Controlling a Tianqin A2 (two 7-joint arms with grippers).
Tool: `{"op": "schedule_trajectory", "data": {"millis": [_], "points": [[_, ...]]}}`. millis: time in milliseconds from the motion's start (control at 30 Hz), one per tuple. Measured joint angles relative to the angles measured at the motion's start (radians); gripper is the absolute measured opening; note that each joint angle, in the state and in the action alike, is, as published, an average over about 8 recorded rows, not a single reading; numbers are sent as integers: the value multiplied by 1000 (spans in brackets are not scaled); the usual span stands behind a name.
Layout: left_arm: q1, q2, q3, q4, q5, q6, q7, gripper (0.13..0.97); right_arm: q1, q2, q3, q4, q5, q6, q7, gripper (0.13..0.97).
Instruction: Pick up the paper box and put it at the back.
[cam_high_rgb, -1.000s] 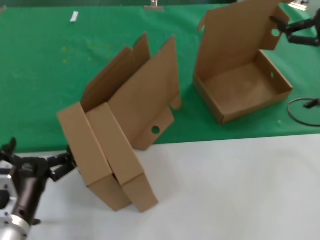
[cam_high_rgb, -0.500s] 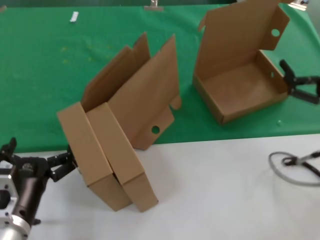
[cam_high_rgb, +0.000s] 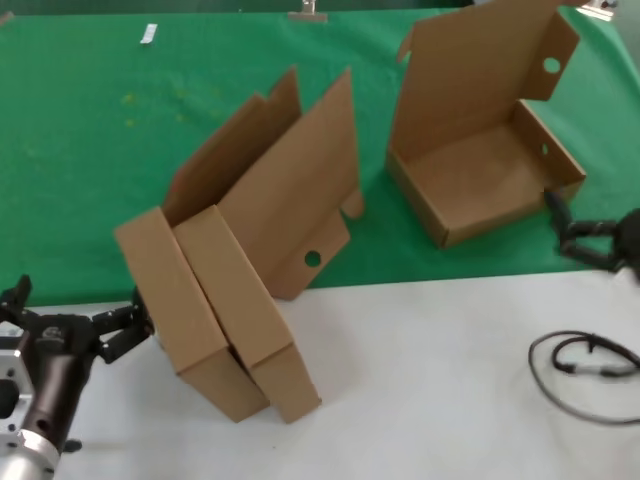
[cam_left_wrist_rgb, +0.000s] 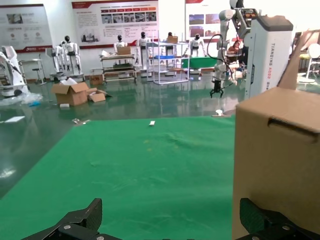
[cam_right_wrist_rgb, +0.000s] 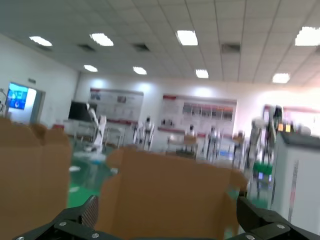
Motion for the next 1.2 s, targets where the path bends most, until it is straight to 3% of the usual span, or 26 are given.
{"op": "schedule_trajectory", "data": {"millis": [1200], "points": [[0, 0, 0, 0, 0, 0, 0, 966, -323, 8, -319, 455, -85, 598, 394, 966]]}}
